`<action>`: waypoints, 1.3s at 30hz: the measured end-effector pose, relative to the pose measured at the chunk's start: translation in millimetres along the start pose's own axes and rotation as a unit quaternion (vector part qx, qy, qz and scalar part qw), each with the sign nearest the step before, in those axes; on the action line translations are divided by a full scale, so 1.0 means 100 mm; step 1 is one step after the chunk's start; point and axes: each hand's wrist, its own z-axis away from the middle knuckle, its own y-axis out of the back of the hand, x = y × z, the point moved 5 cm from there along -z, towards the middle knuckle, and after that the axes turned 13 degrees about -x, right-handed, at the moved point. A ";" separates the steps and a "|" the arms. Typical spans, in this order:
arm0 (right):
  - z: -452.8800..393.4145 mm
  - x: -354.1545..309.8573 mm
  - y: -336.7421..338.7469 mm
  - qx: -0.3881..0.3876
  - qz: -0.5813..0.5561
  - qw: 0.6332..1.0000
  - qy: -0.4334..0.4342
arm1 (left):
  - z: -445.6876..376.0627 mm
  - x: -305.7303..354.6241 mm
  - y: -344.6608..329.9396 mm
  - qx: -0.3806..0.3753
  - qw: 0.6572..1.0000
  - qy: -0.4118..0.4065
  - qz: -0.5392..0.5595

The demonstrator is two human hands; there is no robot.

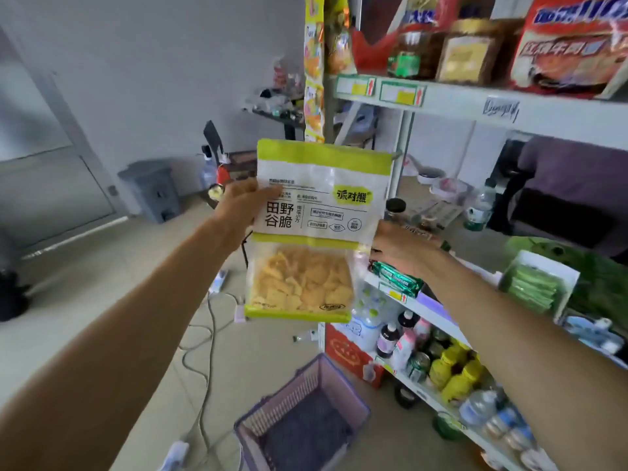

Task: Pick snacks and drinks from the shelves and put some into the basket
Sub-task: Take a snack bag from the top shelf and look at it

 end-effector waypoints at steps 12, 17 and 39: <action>-0.83 1.49 -0.31 0.099 -0.136 0.977 -0.135 | -0.01 -1.88 0.22 -0.017 0.986 0.163 -0.039; -1.00 2.27 -0.46 0.185 -0.159 0.951 -0.192 | 0.07 -2.52 0.22 -0.069 0.971 0.170 -0.156; -1.54 5.13 -1.43 -0.007 0.061 0.925 -0.376 | 0.75 -6.11 -0.46 -0.037 0.861 0.441 -0.252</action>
